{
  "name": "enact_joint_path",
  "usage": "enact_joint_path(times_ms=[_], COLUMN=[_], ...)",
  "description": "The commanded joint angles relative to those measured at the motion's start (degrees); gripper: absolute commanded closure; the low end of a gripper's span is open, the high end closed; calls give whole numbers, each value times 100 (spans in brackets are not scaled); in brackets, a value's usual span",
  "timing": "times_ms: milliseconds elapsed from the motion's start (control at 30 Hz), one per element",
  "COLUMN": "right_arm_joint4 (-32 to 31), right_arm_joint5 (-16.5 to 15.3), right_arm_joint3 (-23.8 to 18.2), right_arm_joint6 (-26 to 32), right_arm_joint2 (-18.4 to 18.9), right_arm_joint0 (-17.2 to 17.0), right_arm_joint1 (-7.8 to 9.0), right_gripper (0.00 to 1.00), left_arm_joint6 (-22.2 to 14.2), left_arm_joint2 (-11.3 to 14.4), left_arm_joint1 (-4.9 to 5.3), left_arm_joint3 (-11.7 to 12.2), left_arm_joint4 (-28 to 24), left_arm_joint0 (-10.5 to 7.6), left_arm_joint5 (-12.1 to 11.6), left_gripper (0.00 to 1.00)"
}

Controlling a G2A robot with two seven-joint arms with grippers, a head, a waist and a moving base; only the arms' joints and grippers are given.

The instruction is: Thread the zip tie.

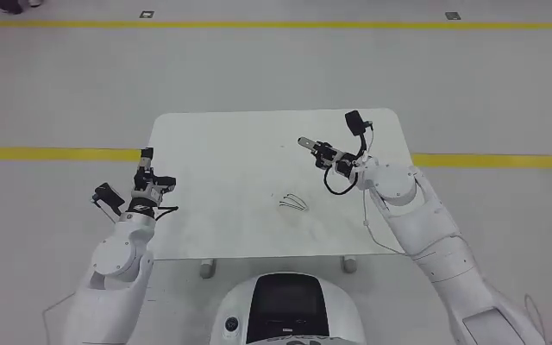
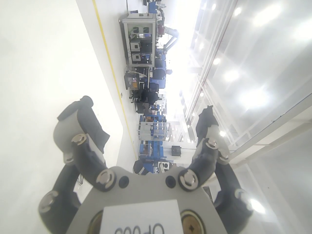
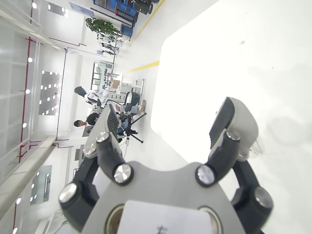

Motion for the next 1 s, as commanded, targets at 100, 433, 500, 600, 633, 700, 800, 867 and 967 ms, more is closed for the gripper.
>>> enact_joint_path(times_ms=[100, 433, 500, 600, 633, 700, 800, 867, 967], right_arm_joint4=[-2, -385, -439, -393, -306, -306, -306, -306, -306], right_arm_joint5=[3, -523, -645, -878, -965, -965, -965, -965, -965], right_arm_joint3=[-5, 670, 967, 1429, 1568, 1568, 1568, 1568, 1568], right_arm_joint6=[-2, 1365, 1691, 2119, 2131, 2131, 2131, 2131, 2131], right_arm_joint2=[5, -376, -558, -909, -976, -976, -976, -976, -976], right_arm_joint0=[-4, 1035, 1360, 1770, 1850, 1850, 1850, 1850, 1850], right_arm_joint1=[1, -46, -91, -197, -232, -232, -232, -232, -232], right_gripper=[0, 0, 0, 0, 0, 0, 0, 0, 0], left_arm_joint6=[0, 0, 0, 0, 0, 0, 0, 0, 0], left_arm_joint2=[0, 0, 0, 0, 0, 0, 0, 0, 0], left_arm_joint1=[0, 0, 0, 0, 0, 0, 0, 0, 0], left_arm_joint3=[0, 0, 0, 0, 0, 0, 0, 0, 0], left_arm_joint4=[0, 0, 0, 0, 0, 0, 0, 0, 0], left_arm_joint0=[0, 0, 0, 0, 0, 0, 0, 0, 0], left_arm_joint5=[0, 0, 0, 0, 0, 0, 0, 0, 0], left_gripper=[0, 0, 0, 0, 0, 0, 0, 0, 0])
